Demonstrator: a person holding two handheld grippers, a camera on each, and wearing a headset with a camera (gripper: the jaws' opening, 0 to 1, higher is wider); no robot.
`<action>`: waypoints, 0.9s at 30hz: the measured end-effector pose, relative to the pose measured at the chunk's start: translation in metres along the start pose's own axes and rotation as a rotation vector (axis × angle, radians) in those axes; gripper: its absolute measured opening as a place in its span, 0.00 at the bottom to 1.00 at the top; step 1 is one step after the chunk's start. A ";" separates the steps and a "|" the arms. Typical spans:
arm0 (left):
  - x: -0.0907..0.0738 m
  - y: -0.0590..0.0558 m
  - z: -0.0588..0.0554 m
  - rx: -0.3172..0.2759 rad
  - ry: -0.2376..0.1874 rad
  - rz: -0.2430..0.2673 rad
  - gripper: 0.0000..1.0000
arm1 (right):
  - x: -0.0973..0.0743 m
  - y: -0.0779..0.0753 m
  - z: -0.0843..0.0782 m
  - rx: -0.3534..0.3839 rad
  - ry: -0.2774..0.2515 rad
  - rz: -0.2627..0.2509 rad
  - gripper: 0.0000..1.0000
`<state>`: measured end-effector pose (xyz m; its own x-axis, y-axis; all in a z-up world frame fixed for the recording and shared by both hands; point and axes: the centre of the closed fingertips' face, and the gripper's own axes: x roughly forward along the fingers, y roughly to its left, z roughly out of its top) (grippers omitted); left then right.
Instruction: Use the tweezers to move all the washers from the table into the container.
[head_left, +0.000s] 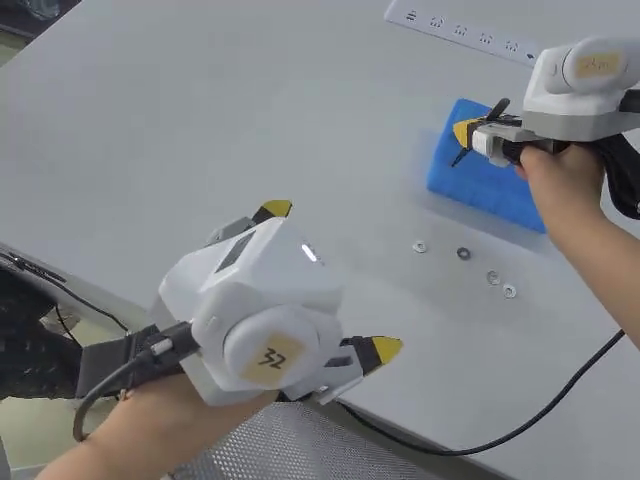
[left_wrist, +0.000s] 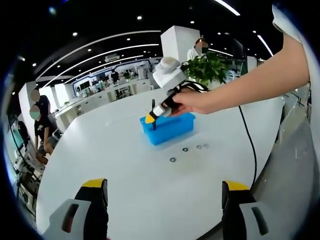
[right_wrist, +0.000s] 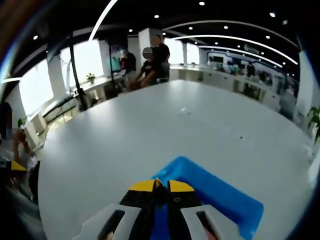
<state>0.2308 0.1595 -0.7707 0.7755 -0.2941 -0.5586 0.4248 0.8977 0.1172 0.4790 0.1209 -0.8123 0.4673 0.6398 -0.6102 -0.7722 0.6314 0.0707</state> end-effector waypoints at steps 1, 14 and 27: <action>0.000 0.000 0.000 -0.001 0.000 0.002 0.97 | 0.000 0.000 -0.001 0.002 0.000 -0.003 0.04; -0.006 0.003 0.014 -0.008 -0.021 0.011 0.97 | -0.004 0.004 -0.002 0.007 -0.009 -0.007 0.04; -0.013 -0.001 0.021 -0.015 -0.032 0.003 0.97 | -0.036 0.012 0.014 0.024 -0.059 -0.008 0.05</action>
<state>0.2297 0.1554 -0.7459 0.7912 -0.3016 -0.5321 0.4156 0.9034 0.1059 0.4594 0.1115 -0.7789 0.4987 0.6591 -0.5630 -0.7580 0.6467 0.0856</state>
